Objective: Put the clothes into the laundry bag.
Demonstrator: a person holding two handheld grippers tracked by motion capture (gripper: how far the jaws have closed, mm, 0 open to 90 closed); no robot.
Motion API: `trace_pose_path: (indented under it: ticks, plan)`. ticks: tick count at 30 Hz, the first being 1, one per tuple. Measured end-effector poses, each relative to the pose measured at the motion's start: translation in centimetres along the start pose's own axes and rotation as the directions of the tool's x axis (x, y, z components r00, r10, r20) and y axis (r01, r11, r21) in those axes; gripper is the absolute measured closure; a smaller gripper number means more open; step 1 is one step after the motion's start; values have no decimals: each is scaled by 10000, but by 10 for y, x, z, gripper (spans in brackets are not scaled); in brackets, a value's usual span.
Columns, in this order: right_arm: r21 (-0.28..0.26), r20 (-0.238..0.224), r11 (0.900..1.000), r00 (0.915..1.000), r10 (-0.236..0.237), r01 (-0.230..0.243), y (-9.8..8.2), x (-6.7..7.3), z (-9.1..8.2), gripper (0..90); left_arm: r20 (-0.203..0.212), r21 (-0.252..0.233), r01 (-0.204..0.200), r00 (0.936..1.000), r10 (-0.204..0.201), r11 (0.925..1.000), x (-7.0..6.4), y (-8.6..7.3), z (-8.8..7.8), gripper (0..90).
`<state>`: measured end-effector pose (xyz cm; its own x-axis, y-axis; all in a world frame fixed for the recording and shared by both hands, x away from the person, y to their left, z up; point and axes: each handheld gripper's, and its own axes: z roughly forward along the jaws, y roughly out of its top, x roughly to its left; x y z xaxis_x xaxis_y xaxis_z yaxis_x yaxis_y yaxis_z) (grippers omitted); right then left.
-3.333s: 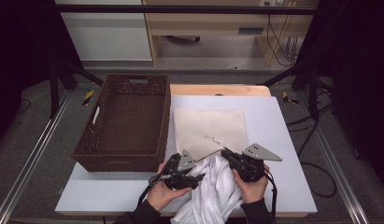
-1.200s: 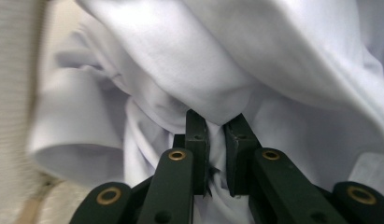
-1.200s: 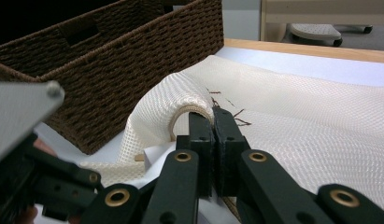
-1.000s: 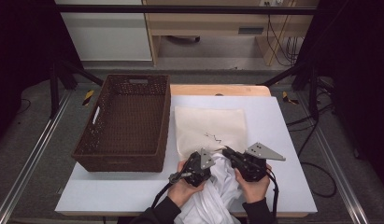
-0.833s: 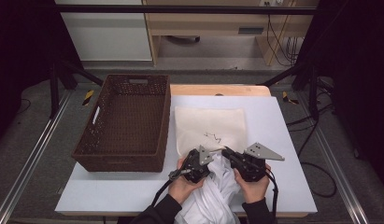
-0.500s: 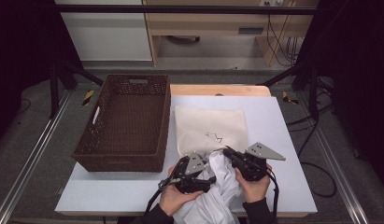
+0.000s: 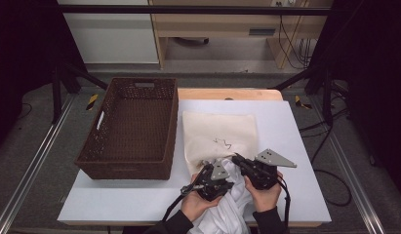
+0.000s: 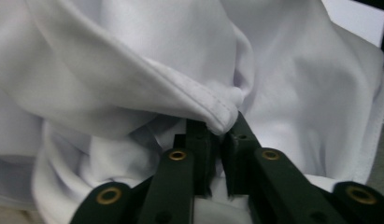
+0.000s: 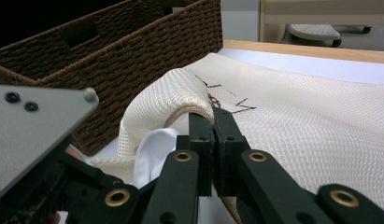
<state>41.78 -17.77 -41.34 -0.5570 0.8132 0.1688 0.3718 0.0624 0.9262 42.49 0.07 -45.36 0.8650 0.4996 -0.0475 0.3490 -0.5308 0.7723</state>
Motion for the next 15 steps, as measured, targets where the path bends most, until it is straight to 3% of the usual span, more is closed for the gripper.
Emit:
trace_pose_path:
  ticks: [1,4,6,7,8,9,11,14,15]
  plan:
    - [-12,-9,10000,10000,-20,20,0,0,-1,880,-401,59,-253,9989,256,9997,0,5,-2,838]
    - [-57,-5,10000,10000,-14,14,1,1,-1,881,-690,109,-281,9972,288,9995,2,9,-2,840]
    - [-123,-72,9999,10000,2,-2,3,2,-3,881,-1368,254,-403,9896,434,9989,11,10,4,838]
    - [-145,-103,9999,9999,-16,14,4,2,-5,881,-1451,300,-341,9887,381,9990,17,10,8,835]
    - [-145,-103,9999,9999,-16,14,4,2,-5,881,-1451,300,-341,9887,381,9990,17,10,8,828]
    - [-224,-106,9997,9999,-55,53,5,3,-6,881,-1197,169,-48,9928,68,9998,27,7,13,821]
    - [-208,-50,9998,10000,-73,72,4,3,-6,880,-1092,13,24,9940,-22,10000,30,6,13,800]
    - [-160,-41,9999,10000,27,-28,3,0,-5,880,-1126,-106,-225,9934,212,9997,25,5,10,624]
    - [-140,-7,9999,10000,76,-76,1,-2,-3,880,-855,-198,-226,9961,208,9995,21,4,4,537]
